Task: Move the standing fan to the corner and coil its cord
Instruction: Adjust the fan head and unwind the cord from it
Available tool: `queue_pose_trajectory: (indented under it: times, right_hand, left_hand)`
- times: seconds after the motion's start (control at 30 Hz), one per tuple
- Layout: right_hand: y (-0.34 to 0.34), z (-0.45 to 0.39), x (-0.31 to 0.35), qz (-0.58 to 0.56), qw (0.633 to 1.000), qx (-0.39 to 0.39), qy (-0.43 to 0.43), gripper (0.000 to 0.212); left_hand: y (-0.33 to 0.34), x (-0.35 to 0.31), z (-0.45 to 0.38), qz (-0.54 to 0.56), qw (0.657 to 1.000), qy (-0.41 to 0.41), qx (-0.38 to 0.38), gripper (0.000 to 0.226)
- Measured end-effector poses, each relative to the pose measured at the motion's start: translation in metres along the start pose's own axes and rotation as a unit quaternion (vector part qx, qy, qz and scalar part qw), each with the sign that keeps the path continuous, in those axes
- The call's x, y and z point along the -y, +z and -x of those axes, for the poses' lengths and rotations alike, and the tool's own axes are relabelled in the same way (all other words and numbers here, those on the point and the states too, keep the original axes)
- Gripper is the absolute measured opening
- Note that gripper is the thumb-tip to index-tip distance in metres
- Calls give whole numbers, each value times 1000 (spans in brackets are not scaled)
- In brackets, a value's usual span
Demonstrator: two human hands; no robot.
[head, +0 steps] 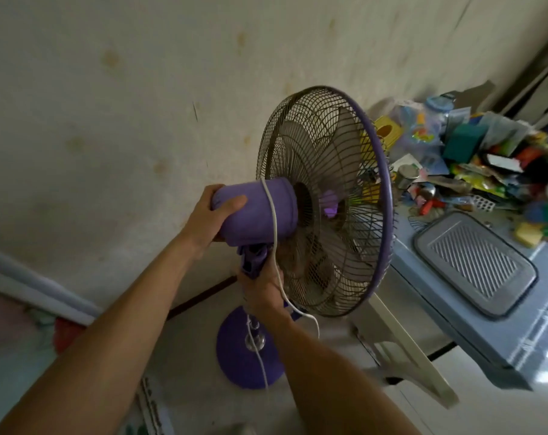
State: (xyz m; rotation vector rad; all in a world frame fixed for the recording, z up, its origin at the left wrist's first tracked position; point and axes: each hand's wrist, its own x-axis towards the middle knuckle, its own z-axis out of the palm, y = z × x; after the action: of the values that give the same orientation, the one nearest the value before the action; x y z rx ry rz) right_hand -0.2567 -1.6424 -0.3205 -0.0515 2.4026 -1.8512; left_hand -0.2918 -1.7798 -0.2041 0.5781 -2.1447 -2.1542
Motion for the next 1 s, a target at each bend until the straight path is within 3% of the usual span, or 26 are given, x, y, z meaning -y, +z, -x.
queue_pose_trajectory:
  times: [0.17,0.37,0.47,0.57,0.67,0.8,0.87,1.0]
  right_hand:
    - [12,5,2,-6,999,-41,33,73]
    - [7,1,16,1,997,24,69,70]
    - [-3,6,28,111,988,70,80,57]
    - [-19,15,54,227,955,176,76,46]
    - [-46,33,93,315,916,246,-34,16]
    - [-112,55,142,253,935,80,-236,6]
    - [-146,51,167,256,921,35,-290,6]
    - [-189,32,191,299,874,-89,-373,27]
  left_hand:
    - [-3,-3,0,-17,999,-2,33,57]
    - [-3,-1,4,-14,1000,-12,14,54]
    - [-4,-1,7,-17,999,-19,23,52]
    - [-3,-4,7,-16,999,-28,15,54]
    - [-1,-8,10,-22,999,-34,16,55]
    - [-1,-12,20,-62,997,-45,11,61]
    - [-1,-16,22,-96,994,-50,-2,66]
    - [4,-22,23,-141,988,-48,-29,70]
